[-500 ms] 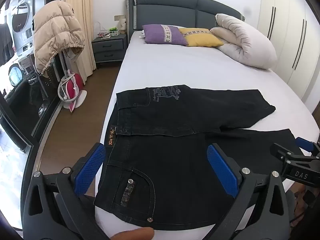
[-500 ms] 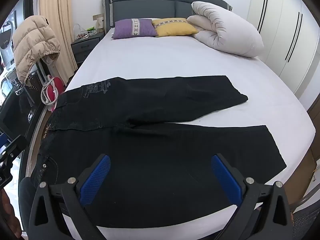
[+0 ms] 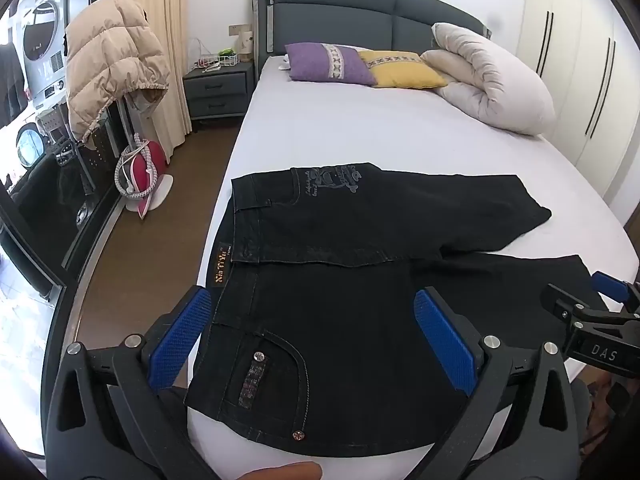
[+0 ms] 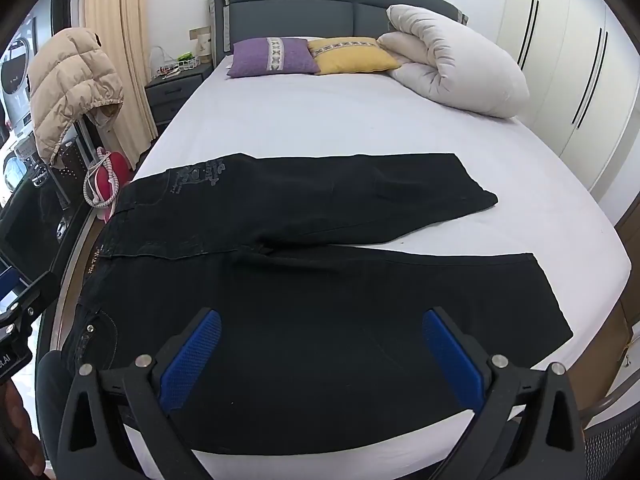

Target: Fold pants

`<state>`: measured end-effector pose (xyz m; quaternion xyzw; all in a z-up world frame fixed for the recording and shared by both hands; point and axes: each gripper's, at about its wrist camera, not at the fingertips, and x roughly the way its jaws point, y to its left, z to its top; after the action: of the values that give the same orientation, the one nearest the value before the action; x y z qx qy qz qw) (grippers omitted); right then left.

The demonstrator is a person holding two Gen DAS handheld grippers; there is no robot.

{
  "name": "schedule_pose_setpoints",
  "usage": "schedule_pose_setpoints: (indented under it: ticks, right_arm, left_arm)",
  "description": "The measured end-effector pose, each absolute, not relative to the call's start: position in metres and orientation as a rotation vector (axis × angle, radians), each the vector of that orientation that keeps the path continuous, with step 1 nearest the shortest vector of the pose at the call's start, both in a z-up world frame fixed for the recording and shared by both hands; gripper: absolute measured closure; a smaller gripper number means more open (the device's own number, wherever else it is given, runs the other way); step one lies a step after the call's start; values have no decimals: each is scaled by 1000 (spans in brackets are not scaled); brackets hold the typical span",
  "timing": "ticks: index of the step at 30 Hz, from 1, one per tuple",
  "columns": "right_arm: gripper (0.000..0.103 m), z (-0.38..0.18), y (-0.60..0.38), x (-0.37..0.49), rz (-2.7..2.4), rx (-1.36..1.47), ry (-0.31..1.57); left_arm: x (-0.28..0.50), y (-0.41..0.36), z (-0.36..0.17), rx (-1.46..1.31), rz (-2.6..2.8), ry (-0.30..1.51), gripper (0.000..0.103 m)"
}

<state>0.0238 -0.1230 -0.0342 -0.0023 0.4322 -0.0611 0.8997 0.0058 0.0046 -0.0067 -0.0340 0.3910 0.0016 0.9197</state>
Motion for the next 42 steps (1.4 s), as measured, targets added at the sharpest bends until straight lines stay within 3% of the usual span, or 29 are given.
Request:
schedule_pose_setpoints:
  ticks: [42]
  right_arm:
    - [0,-33,-115,28,-116,-19,900]
  left_arm:
    - [8,4,-9,-71,3,810,0]
